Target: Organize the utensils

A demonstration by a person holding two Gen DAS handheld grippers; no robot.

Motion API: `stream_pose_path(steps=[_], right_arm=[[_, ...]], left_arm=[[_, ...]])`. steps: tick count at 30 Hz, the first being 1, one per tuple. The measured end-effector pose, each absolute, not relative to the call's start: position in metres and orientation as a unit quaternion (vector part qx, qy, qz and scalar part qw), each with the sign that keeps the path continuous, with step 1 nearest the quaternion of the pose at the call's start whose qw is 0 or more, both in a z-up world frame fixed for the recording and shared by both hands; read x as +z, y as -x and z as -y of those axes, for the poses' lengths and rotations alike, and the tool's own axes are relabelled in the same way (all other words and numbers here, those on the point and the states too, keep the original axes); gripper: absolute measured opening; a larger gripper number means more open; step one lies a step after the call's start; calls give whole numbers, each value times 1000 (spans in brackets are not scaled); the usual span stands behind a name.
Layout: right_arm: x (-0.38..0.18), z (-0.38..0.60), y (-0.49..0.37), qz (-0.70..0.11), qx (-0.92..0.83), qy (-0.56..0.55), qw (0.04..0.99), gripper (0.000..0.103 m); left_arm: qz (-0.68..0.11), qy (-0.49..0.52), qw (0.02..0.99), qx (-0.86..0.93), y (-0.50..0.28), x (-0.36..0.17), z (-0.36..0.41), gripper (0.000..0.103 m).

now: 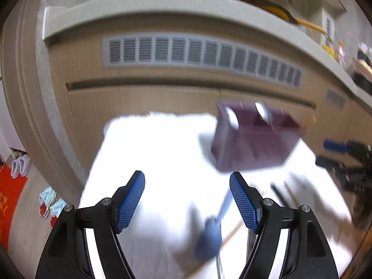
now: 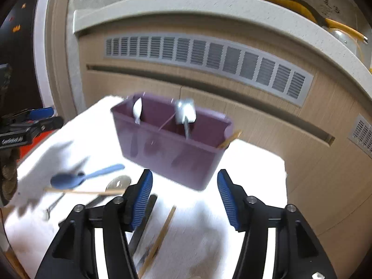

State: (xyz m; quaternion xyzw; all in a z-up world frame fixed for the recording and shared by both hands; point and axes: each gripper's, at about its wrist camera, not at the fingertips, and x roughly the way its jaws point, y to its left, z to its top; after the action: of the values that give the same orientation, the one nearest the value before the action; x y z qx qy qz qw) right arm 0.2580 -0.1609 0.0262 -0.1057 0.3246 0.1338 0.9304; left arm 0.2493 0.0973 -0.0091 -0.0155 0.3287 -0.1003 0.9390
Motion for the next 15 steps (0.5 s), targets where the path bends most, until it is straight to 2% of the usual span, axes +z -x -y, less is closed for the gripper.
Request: stream_pose_path(steps=[6,12,13,14,15], right_arm=[[3,148,-237,-344,138,132,919,81],[-4,148,-219,-327,116,141,927,92],[-5,149,-218,-330,118,137,927,92],[-6,151,-216,-333,120,133,926,92],[-7,153,-214,-335,120,127,926,92]], left_arm=[[-387,-61,903,-179,-227,-42,-57,76],[-381,-52,892,-239,-232,-40,-16,74],[-382,-53,889,-249,-236,-39,-9,70],[-384,-59,884,-260,-242,-39,0,60],[-387,-68,881,-262,-248,-39,7,54]])
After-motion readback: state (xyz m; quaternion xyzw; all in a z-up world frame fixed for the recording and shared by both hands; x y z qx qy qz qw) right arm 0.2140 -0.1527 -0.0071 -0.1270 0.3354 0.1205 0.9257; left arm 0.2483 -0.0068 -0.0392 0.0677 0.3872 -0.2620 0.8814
